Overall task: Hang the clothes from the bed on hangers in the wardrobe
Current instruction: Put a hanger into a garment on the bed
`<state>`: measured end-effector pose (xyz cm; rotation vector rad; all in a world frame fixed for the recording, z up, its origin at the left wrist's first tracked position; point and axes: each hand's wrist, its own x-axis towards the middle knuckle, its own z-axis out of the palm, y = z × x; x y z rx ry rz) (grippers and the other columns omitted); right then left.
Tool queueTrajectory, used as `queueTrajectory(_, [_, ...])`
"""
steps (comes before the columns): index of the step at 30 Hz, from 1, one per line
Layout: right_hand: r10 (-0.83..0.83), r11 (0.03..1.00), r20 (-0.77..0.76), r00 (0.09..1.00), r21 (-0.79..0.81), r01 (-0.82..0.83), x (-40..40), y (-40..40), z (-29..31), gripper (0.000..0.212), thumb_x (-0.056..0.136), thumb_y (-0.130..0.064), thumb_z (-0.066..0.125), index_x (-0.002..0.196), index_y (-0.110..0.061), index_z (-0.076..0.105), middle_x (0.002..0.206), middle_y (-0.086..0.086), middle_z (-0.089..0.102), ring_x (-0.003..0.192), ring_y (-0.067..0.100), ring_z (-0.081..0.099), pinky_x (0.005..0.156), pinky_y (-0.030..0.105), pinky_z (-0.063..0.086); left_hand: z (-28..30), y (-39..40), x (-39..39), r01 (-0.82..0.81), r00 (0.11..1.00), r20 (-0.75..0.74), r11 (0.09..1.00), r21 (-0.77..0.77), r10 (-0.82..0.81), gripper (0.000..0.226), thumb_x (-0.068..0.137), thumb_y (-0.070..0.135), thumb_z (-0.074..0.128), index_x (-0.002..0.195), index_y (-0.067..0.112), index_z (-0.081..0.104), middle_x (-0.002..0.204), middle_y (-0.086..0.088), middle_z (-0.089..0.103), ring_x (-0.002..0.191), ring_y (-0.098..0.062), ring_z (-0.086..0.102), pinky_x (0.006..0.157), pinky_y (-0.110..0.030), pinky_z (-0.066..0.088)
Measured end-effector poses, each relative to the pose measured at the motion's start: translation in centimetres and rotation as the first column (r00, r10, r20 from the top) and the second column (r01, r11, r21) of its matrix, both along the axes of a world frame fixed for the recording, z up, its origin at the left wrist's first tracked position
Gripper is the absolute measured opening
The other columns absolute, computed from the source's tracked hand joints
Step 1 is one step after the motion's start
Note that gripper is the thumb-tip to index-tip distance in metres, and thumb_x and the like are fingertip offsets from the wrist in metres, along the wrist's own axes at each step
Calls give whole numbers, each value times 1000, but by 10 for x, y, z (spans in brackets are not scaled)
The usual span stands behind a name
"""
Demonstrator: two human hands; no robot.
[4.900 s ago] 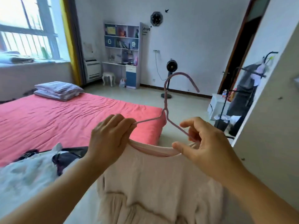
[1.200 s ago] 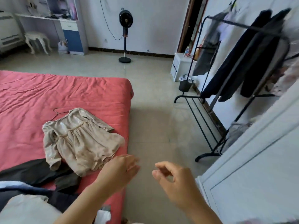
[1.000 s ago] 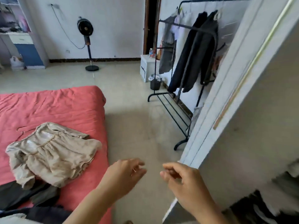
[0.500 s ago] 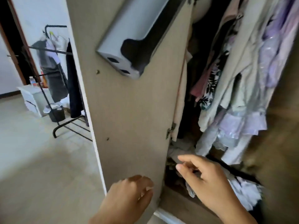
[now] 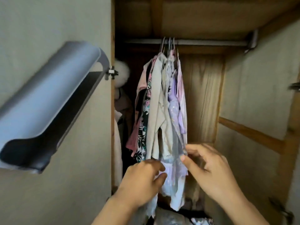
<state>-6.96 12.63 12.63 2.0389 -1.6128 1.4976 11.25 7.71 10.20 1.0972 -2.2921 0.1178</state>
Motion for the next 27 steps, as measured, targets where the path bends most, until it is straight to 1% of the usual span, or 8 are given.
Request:
queueTrajectory(3, [-25, 998, 13, 1000, -58, 25, -23, -25, 32, 26, 79, -34, 71, 102, -23, 68, 93, -13, 62, 92, 8, 60, 83, 29, 49, 35, -33, -25, 38, 999, -36, 997, -62, -40, 25, 93, 41, 46, 112, 33, 59, 107, 11, 58, 99, -8, 56, 81, -25, 44])
queueTrajectory(8, [-7, 994, 55, 998, -112, 13, -57, -85, 80, 23, 80, -25, 71, 102, -21, 67, 93, -8, 62, 87, 5, 59, 75, 13, 44, 91, -91, -68, 31, 999, -33, 978, -205, -38, 25, 92, 41, 48, 113, 34, 59, 110, 10, 57, 103, -11, 56, 83, -30, 46])
queueTrajectory(11, [36, 987, 73, 997, -160, -24, -79, -135, 104, 23, 79, -21, 73, 100, -14, 68, 91, -1, 64, 84, 10, 60, 82, 25, 49, 128, -130, -91, 5, 1000, 14, 950, -313, -1, 32, 91, 42, 49, 120, 31, 55, 115, 8, 54, 110, -12, 52, 81, -27, 41])
queueTrajectory(17, [77, 972, -3, 997, -223, -76, -117, -239, 174, 27, 81, -27, 70, 103, -13, 68, 95, 0, 62, 86, 11, 57, 80, 20, 43, 221, -213, -123, -126, 985, 40, 866, -484, 166, 40, 91, 43, 52, 128, 28, 51, 126, 6, 49, 121, -13, 44, 92, -27, 40])
queueTrajectory(19, [113, 967, 7, 994, -232, -108, -123, -270, 199, 28, 82, -31, 68, 105, -14, 67, 96, -1, 62, 89, 12, 57, 84, 26, 46, 250, -235, -127, -175, 972, 40, 830, -530, 230, 42, 90, 43, 53, 129, 27, 50, 128, 5, 47, 122, -13, 43, 96, -27, 37])
queueTrajectory(24, [208, 953, 76, 975, -242, -185, -125, -341, 247, 21, 84, -37, 63, 100, -23, 63, 100, -3, 63, 92, 13, 57, 79, 26, 45, 294, -283, -136, -280, 928, 28, 744, -606, 372, 52, 90, 45, 51, 137, 25, 42, 137, 5, 41, 124, -13, 38, 99, -27, 35])
queueTrajectory(25, [237, 955, 115, 965, -209, -210, -123, -356, 253, 23, 84, -41, 62, 101, -27, 60, 103, -4, 62, 96, 13, 57, 81, 27, 46, 299, -291, -137, -291, 921, 29, 734, -613, 389, 55, 90, 45, 51, 139, 24, 39, 139, 5, 40, 126, -13, 37, 101, -28, 35])
queueTrajectory(27, [302, 951, 202, 932, -132, -280, -117, -382, 262, 46, 80, -53, 60, 118, -28, 54, 119, -3, 59, 110, 16, 55, 93, 36, 47, 306, -307, -139, -303, 912, 31, 721, -623, 409, 62, 88, 46, 52, 143, 24, 33, 145, 4, 35, 131, -14, 33, 105, -28, 31])
